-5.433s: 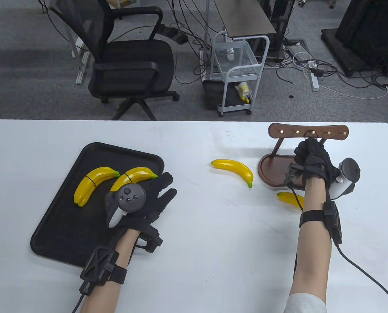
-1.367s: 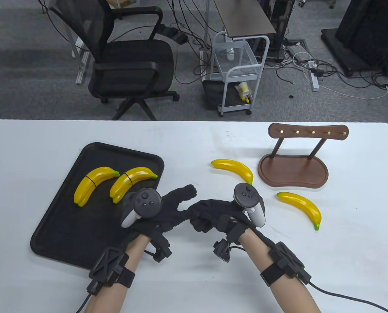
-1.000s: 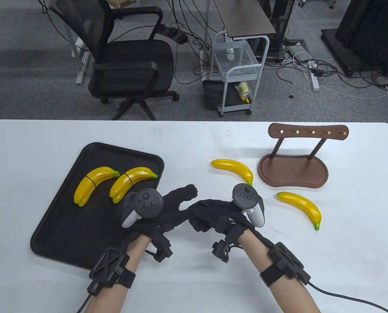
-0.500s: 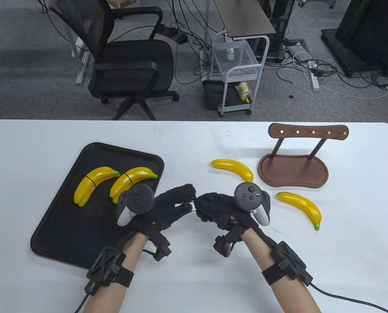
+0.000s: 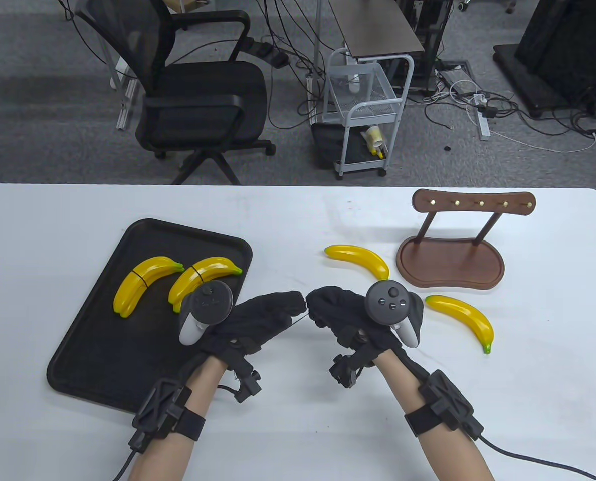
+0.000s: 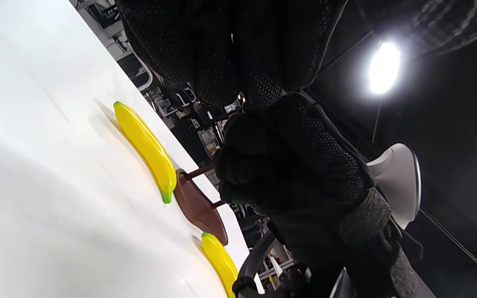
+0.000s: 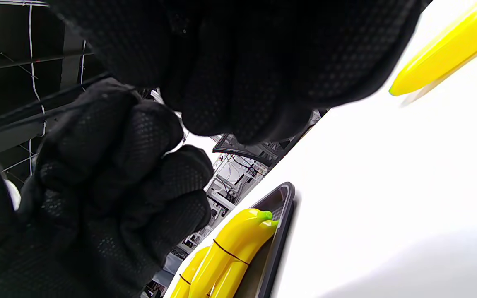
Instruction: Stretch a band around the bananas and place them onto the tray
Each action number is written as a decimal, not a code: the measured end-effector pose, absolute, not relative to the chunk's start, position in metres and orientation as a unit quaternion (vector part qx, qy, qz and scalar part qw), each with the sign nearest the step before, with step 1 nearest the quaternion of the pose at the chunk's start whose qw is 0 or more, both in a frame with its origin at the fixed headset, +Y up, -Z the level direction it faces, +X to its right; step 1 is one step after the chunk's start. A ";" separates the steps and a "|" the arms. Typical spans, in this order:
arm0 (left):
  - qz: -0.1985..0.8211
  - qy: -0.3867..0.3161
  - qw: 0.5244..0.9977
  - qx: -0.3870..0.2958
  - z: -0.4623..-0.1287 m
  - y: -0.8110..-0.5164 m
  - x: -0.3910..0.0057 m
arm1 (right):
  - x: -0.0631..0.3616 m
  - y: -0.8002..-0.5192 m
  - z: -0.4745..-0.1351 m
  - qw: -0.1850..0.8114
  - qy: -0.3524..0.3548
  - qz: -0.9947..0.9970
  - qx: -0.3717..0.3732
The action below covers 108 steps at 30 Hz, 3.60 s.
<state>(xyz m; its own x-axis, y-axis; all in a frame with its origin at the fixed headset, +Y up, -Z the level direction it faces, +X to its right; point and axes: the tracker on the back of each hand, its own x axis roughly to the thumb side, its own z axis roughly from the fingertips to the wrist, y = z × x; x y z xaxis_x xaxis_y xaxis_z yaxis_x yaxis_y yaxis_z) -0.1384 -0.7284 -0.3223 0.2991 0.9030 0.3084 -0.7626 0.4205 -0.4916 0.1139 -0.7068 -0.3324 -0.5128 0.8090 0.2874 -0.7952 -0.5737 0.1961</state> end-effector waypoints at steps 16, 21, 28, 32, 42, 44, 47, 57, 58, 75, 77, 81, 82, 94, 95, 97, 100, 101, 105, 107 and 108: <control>0.533 -0.291 0.783 -0.133 -0.323 -0.726 -0.136 | 0.110 -0.726 -0.338 0.496 0.084 0.844 0.184; 0.544 -0.290 0.774 -0.144 -0.324 -0.728 -0.137 | 0.106 -0.732 -0.338 0.512 0.111 0.829 0.196; 0.547 -0.286 0.773 -0.147 -0.326 -0.732 -0.140 | 0.104 -0.736 -0.337 0.526 0.125 0.812 0.220; 0.539 -0.285 0.779 -0.149 -0.326 -0.733 -0.142 | 0.104 -0.739 -0.337 0.528 0.129 0.810 0.220; 0.494 -0.285 0.811 -0.132 -0.324 -0.721 -0.146 | 0.115 -0.732 -0.340 0.514 0.115 0.820 0.222; 0.484 -0.282 0.820 -0.122 -0.324 -0.718 -0.149 | 0.119 -0.729 -0.341 0.499 0.103 0.832 0.222; 0.461 -0.274 0.837 -0.105 -0.323 -0.713 -0.152 | 0.124 -0.725 -0.343 0.475 0.091 0.846 0.223; 0.371 -0.251 0.892 -0.059 -0.321 -0.708 -0.156 | 0.143 -0.713 -0.357 0.382 0.044 0.900 0.206; 0.367 -0.249 0.894 -0.057 -0.321 -0.708 -0.155 | 0.145 -0.712 -0.358 0.372 0.038 0.905 0.202; 0.290 -0.221 0.930 -0.052 -0.324 -0.727 -0.156 | 0.167 -0.712 -0.416 0.197 -0.071 0.975 0.075; 0.290 -0.221 0.930 -0.053 -0.324 -0.727 -0.155 | 0.166 -0.716 -0.424 0.179 -0.071 0.979 0.063; 0.288 -0.221 0.930 -0.054 -0.323 -0.727 -0.155 | 0.163 -0.730 -0.443 0.140 -0.066 0.987 0.039; 0.288 -0.221 0.930 -0.055 -0.323 -0.727 -0.155 | 0.163 -0.733 -0.447 0.136 -0.063 0.988 0.034; 0.286 -0.220 0.931 -0.063 -0.323 -0.728 -0.153 | 0.160 -0.767 -0.478 0.098 -0.022 0.995 0.005; 0.286 -0.220 0.930 -0.063 -0.323 -0.728 -0.153 | 0.160 -0.768 -0.480 0.092 -0.018 0.996 0.001; 0.286 -0.220 0.930 -0.064 -0.323 -0.729 -0.153 | 0.161 -0.771 -0.482 0.084 -0.012 0.996 -0.002; 0.287 -0.220 0.930 -0.066 -0.323 -0.729 -0.153 | 0.163 -0.776 -0.484 0.080 -0.001 0.997 -0.010; 0.287 -0.220 0.930 -0.066 -0.323 -0.729 -0.153 | 0.164 -0.778 -0.485 0.076 0.002 0.997 -0.012; 0.287 -0.221 0.930 -0.067 -0.323 -0.729 -0.153 | 0.165 -0.785 -0.486 0.064 0.016 0.998 -0.016; 0.287 -0.221 0.930 -0.067 -0.323 -0.730 -0.153 | 0.166 -0.787 -0.487 0.062 0.020 0.998 -0.018; 0.287 -0.221 0.930 -0.067 -0.323 -0.730 -0.153 | 0.166 -0.788 -0.488 0.059 0.022 0.998 -0.021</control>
